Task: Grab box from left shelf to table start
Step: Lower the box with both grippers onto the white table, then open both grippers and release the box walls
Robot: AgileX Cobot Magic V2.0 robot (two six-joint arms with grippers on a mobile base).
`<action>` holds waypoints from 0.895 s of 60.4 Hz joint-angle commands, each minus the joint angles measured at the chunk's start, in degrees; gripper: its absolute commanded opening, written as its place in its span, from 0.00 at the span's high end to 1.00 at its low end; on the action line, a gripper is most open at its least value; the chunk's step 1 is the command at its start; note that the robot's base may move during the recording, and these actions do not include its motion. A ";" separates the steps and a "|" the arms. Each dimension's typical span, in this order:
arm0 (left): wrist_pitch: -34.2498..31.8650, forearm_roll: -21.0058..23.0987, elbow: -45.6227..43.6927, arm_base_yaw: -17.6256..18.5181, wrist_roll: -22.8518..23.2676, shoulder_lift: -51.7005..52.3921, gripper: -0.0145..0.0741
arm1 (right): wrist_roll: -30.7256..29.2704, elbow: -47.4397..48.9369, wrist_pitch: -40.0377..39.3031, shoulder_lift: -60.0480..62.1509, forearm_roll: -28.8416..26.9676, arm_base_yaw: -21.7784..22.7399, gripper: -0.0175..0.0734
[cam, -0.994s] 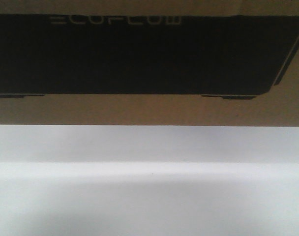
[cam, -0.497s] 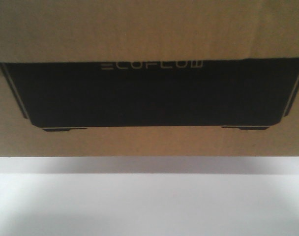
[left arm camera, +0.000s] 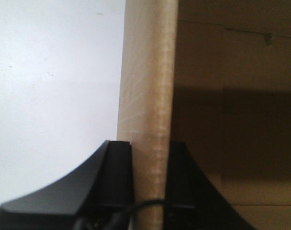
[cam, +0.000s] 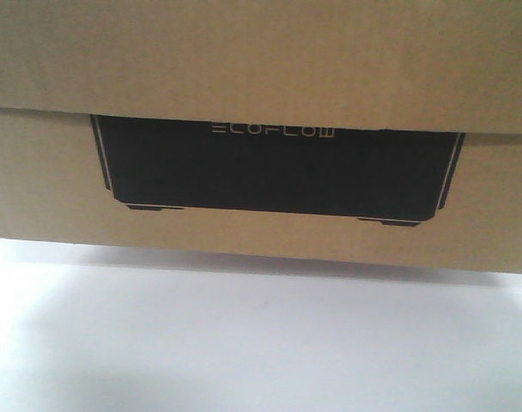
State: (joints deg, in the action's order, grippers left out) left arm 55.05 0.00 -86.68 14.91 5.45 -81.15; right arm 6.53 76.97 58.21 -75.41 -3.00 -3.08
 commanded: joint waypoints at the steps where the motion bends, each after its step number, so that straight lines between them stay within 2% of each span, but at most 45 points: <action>1: -5.51 7.52 -4.23 0.35 0.37 0.36 0.93 | -0.71 3.61 -6.05 -0.32 -1.48 -0.03 0.78; 28: -5.40 6.51 -4.36 0.35 0.25 -2.24 0.93 | -0.71 5.02 -6.39 -4.28 -1.20 0.07 0.78; 44: -2.22 6.40 -4.36 0.35 0.25 -2.24 0.93 | -0.71 5.02 -7.25 -4.32 -1.20 0.07 0.77; 49: -2.59 5.53 -4.36 0.35 0.25 -2.24 0.93 | -0.71 5.02 -7.25 -4.32 -1.20 0.07 0.70; 54: -2.59 5.25 -4.36 0.35 0.25 -2.24 0.91 | -0.71 5.02 -7.24 -4.32 -1.20 0.07 0.55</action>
State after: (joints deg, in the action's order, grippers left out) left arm 58.37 0.00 -88.23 14.79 5.63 -86.06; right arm 6.53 79.31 56.59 -81.69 -2.20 -3.06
